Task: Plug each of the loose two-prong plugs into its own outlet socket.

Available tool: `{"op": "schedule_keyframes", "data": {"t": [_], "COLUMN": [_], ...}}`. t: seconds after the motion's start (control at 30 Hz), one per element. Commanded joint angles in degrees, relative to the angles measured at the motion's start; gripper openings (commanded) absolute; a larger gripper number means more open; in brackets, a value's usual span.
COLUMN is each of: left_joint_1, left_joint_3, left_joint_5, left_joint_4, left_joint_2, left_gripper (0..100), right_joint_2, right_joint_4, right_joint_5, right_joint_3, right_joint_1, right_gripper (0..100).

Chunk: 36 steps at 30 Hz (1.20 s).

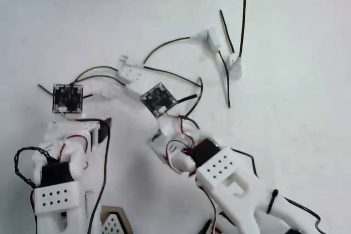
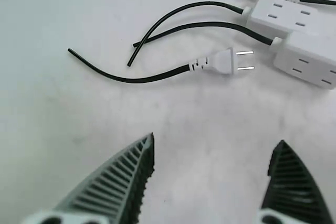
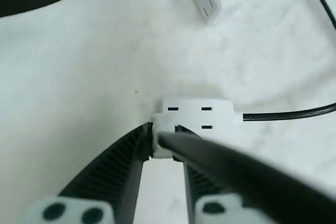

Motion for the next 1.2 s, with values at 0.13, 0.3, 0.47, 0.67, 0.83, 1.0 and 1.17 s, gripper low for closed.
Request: {"op": "schedule_keyframes", "data": {"t": [0.13,0.3,0.47,0.67,0.83,1.0,1.17], "left_joint_1": [-0.57,-0.57,-0.57,-0.57,-0.57,-0.57,-0.57], "left_joint_3": [-0.35,-0.44,-0.44,-0.44,-0.35,-0.35,-0.35], "left_joint_5": [0.18,0.18,0.18,0.18,0.18,0.18,0.18], "left_joint_4": [0.26,0.79,0.79,0.79,0.79,0.79,0.79], "left_joint_2": [-1.19,-1.19,-1.19,-1.19,-1.19,-1.19,-1.19], "left_gripper": [34,34,34,34,34,34,34], "right_joint_2": [5.85,8.57,10.24,15.08,20.88,21.05,14.37], "right_joint_4": [-5.85,-8.66,-9.10,-9.10,-13.41,-13.93,-9.71], "right_joint_5": [0.62,3.60,3.78,4.92,8.62,8.70,8.26], "right_joint_3": [-2.73,-2.73,-2.64,-1.23,0.18,-0.09,-0.26], "right_joint_1": [0.75,2.86,2.59,2.51,2.68,2.77,2.77], "right_gripper": [1.7,1.7,1.7,1.7,1.7,2.0,10.1]}}
